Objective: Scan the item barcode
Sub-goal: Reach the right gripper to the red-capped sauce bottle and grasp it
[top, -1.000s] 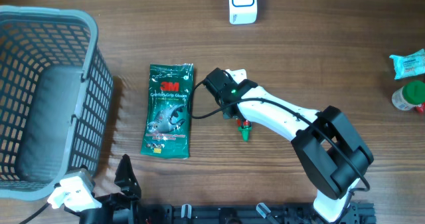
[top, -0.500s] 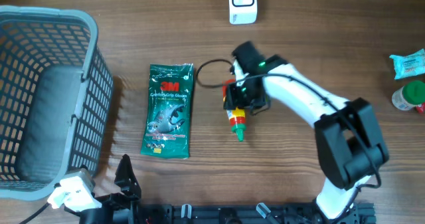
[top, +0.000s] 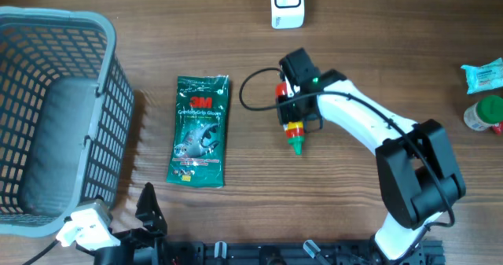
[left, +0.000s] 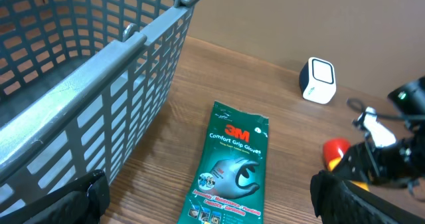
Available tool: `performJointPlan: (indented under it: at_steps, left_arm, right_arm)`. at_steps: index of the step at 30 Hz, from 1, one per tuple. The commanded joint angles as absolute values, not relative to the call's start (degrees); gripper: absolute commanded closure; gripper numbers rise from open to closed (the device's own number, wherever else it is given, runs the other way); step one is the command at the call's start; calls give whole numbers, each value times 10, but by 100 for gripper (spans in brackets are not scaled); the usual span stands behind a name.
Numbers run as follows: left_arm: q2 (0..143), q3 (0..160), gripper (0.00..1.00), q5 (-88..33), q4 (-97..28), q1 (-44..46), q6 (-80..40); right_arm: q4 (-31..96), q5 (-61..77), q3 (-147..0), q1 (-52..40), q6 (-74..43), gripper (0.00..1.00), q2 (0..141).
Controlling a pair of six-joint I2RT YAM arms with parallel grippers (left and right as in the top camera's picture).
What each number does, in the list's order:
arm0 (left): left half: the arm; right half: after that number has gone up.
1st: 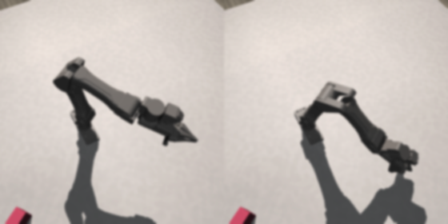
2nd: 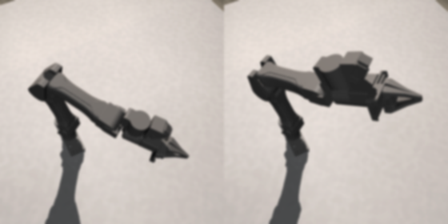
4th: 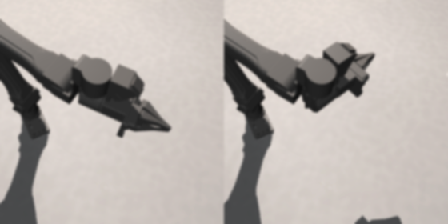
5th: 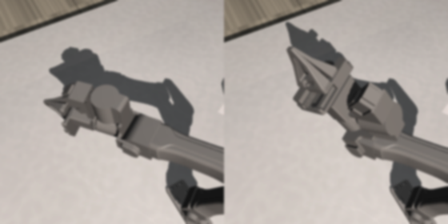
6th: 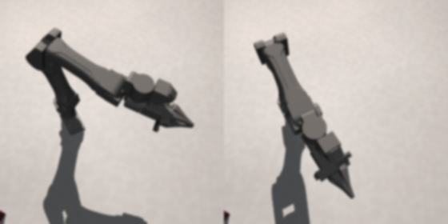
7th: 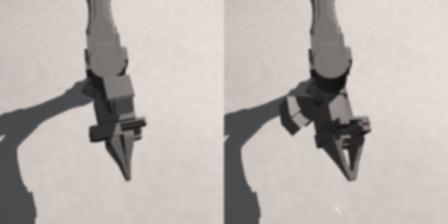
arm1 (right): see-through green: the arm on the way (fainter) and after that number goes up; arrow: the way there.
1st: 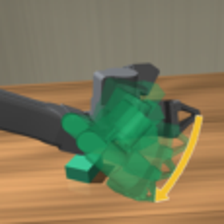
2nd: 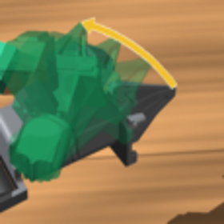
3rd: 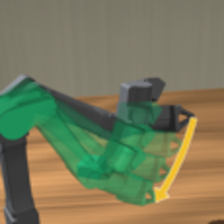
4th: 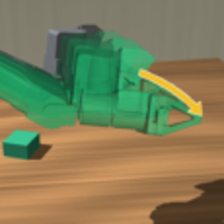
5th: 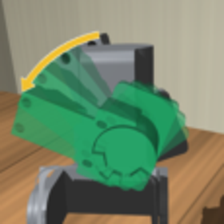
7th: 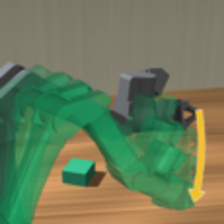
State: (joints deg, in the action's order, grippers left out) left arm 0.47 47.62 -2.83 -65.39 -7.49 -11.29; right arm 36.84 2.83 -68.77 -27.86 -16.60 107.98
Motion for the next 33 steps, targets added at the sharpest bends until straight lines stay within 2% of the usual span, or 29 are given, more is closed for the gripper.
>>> performJointPlan:
  at_steps: [1,3,4,5,10,12,15,23,29,32,33]
  left_arm:
    - [3,477,0,-27,-652,-72,-116]
    - [3,477,0,-27,-652,-72,-116]
    - [3,477,0,-27,-652,-72,-116]
    - [3,477,0,-27,-652,-72,-116]
    - [3,477,0,-27,-652,-72,-116]
    - [3,477,0,-27,-652,-72,-116]
    - [3,477,0,-27,-652,-72,-116]
    - [3,477,0,-27,-652,-72,-116]
    - [3,477,0,-27,-652,-72,-116]
    - [3,477,0,-27,-652,-72,-116]
    - [3,477,0,-27,-652,-72,-116]
  right_arm:
    - [340,-6,-644,-280,-197,76,1065]
    - [341,-30,-644,-279,-197,70,1065]
    - [342,-37,-646,-279,-196,64,1065]
    - [343,-38,-650,-279,-195,52,1065]
    - [392,-38,-710,-279,-197,46,1065]
    - [410,-29,-747,-279,-197,29,1065]
    - [398,-30,-757,-279,-199,18,1065]
    - [389,-50,-756,-277,-229,13,1079]
    - [386,-37,-756,-276,-225,9,1159]
    - [385,-7,-756,-270,-225,16,1176]
    - [383,1,-756,-266,-225,24,1177]
